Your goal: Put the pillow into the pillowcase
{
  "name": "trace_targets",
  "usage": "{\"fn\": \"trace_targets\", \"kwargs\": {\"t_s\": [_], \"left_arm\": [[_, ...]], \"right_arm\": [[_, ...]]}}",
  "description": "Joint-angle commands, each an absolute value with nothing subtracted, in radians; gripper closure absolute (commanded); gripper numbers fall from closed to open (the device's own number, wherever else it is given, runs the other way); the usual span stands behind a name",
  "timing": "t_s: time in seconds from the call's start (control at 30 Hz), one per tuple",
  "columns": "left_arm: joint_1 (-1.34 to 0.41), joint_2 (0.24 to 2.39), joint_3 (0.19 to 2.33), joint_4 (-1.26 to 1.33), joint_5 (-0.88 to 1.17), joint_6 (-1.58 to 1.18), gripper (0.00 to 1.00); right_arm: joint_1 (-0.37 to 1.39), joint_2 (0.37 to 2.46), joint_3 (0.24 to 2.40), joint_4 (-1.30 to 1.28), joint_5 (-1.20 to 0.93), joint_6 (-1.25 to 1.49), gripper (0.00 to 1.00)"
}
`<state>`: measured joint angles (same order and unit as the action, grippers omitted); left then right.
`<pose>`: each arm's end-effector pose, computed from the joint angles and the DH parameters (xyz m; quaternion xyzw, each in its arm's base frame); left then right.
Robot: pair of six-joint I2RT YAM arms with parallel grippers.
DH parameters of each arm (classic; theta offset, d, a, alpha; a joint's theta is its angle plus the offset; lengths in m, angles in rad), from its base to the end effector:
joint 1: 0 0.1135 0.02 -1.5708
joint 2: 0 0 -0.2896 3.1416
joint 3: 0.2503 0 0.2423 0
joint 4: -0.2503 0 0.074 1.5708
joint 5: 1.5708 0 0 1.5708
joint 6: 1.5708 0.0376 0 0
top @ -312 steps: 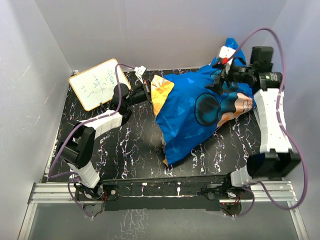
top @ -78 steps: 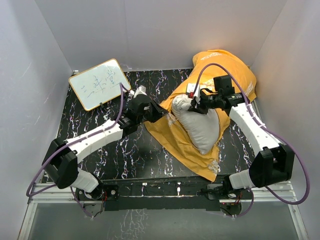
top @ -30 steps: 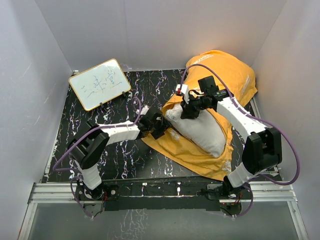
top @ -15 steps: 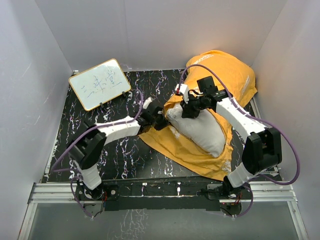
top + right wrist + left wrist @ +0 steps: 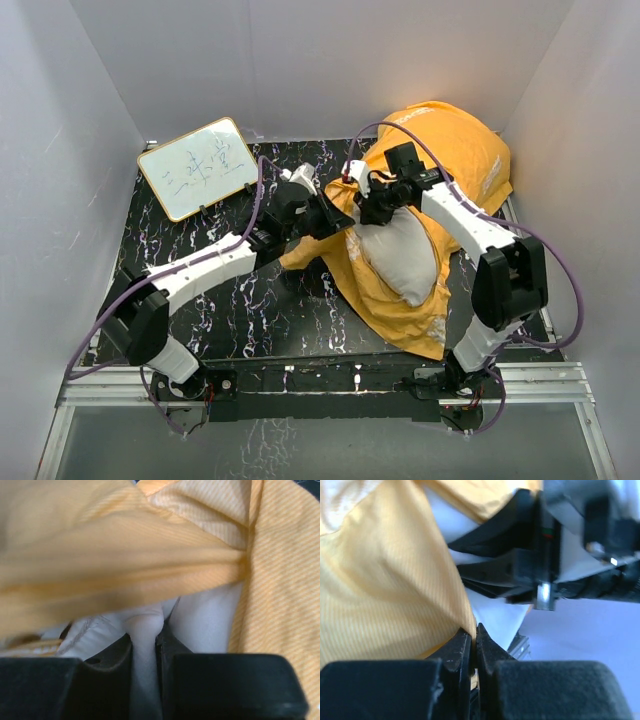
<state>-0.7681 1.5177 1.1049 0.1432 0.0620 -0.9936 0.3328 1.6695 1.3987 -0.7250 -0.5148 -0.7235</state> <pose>0.2510 -0.2457 0.3338 -0.0708 0.7924 -0.4826 0.3663 0.3236 0.1315 0.3072 -0.5297 0.7646 0.1862 0.3164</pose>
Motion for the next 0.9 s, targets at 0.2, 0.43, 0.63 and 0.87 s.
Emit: {"fn": "trace_targets", "kwargs": {"t_s": [0.2,0.43,0.63,0.87], "left_arm": [[-0.764,1.458,1.229,0.417,0.312,-1.020,1.00],[-0.732,1.418,0.986,0.378,0.262,-1.102,1.00],[-0.700,1.446,0.867,0.470,0.286,-1.174,1.00],[-0.691,1.464,0.902,0.466,0.335,-1.162,1.00]], "right_arm": [[0.319,1.862,1.530,-0.816,-0.460,-0.634,0.92],[0.107,1.774,1.694,-0.844,-1.079,-0.543,0.47],[0.085,1.578,1.693,-1.068,-1.129,-0.913,0.17],[0.103,1.300,1.488,-1.282,-1.050,-1.455,0.01]]}}
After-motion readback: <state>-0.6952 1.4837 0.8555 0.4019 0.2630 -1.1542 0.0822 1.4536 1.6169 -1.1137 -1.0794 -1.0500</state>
